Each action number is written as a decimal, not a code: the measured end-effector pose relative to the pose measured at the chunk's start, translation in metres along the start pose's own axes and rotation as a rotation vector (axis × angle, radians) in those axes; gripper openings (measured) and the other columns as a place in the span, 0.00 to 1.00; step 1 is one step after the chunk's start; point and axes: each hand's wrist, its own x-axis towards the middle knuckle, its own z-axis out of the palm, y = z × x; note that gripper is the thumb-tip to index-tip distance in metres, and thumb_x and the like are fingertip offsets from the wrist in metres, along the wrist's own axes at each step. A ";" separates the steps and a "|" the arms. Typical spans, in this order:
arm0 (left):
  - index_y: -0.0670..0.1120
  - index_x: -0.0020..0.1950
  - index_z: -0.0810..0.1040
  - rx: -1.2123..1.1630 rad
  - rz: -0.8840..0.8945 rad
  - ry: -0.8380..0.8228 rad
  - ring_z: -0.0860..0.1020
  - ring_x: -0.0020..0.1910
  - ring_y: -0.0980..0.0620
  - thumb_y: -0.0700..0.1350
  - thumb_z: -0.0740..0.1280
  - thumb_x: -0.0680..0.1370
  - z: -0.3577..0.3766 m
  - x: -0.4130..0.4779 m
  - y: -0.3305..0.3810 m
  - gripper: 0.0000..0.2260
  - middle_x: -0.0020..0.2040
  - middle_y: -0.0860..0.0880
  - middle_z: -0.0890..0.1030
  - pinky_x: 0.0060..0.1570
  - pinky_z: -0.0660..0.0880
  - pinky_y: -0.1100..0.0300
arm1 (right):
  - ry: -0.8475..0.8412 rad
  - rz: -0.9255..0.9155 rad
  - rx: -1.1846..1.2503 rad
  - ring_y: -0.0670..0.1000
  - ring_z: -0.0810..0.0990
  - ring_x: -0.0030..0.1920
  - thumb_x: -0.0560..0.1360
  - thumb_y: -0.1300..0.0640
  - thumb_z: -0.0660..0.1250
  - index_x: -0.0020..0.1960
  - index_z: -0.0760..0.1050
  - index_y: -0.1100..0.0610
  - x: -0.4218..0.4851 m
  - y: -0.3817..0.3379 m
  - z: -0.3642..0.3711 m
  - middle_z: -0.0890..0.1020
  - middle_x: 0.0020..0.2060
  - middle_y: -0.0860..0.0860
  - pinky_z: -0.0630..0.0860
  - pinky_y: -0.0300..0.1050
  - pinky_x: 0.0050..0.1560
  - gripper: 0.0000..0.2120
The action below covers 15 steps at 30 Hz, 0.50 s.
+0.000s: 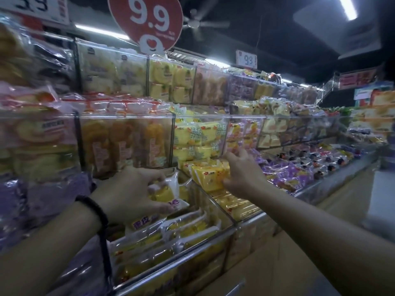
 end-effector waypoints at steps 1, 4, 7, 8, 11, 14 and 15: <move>0.64 0.61 0.77 0.008 -0.010 -0.007 0.80 0.45 0.62 0.77 0.73 0.61 -0.002 0.000 0.000 0.33 0.53 0.62 0.80 0.43 0.83 0.58 | 0.054 -0.044 0.026 0.56 0.73 0.66 0.74 0.52 0.73 0.72 0.71 0.48 -0.002 -0.007 -0.008 0.71 0.67 0.53 0.77 0.56 0.65 0.27; 0.62 0.62 0.77 0.055 -0.040 0.028 0.79 0.48 0.60 0.78 0.73 0.60 -0.012 0.001 -0.003 0.36 0.53 0.61 0.79 0.45 0.81 0.57 | 0.037 -0.211 0.372 0.49 0.77 0.56 0.76 0.48 0.73 0.68 0.75 0.49 -0.013 -0.039 -0.031 0.77 0.57 0.47 0.80 0.53 0.58 0.21; 0.62 0.59 0.78 0.035 -0.060 0.036 0.79 0.47 0.61 0.75 0.76 0.60 -0.018 -0.001 -0.003 0.32 0.50 0.63 0.79 0.44 0.81 0.57 | -0.224 -0.342 0.506 0.43 0.79 0.51 0.75 0.44 0.76 0.73 0.72 0.47 -0.028 -0.078 -0.042 0.78 0.57 0.44 0.81 0.44 0.50 0.29; 0.62 0.57 0.78 0.016 -0.056 0.040 0.78 0.46 0.63 0.72 0.78 0.61 -0.018 -0.002 -0.002 0.30 0.49 0.64 0.79 0.43 0.80 0.59 | -0.263 -0.382 0.480 0.43 0.79 0.52 0.74 0.43 0.76 0.74 0.71 0.45 -0.032 -0.088 -0.040 0.78 0.59 0.44 0.80 0.42 0.49 0.31; 0.60 0.58 0.80 0.004 -0.025 0.111 0.78 0.46 0.64 0.67 0.80 0.65 -0.013 -0.003 -0.002 0.26 0.48 0.63 0.80 0.42 0.80 0.60 | -0.296 -0.421 0.451 0.47 0.81 0.55 0.75 0.47 0.77 0.72 0.72 0.43 -0.033 -0.103 -0.030 0.81 0.60 0.46 0.82 0.47 0.52 0.28; 0.58 0.64 0.80 -0.050 -0.013 0.116 0.78 0.50 0.63 0.69 0.80 0.63 -0.013 -0.003 -0.006 0.33 0.51 0.62 0.79 0.45 0.77 0.64 | -0.281 -0.361 0.555 0.49 0.84 0.49 0.76 0.52 0.77 0.67 0.76 0.43 -0.028 -0.102 -0.024 0.82 0.54 0.47 0.85 0.52 0.49 0.22; 0.58 0.65 0.79 -0.085 -0.016 0.085 0.78 0.52 0.62 0.68 0.80 0.62 -0.016 -0.002 -0.008 0.35 0.52 0.61 0.79 0.44 0.75 0.66 | -0.264 -0.340 0.572 0.48 0.84 0.48 0.76 0.53 0.77 0.65 0.78 0.43 -0.025 -0.100 -0.024 0.82 0.52 0.47 0.86 0.53 0.48 0.20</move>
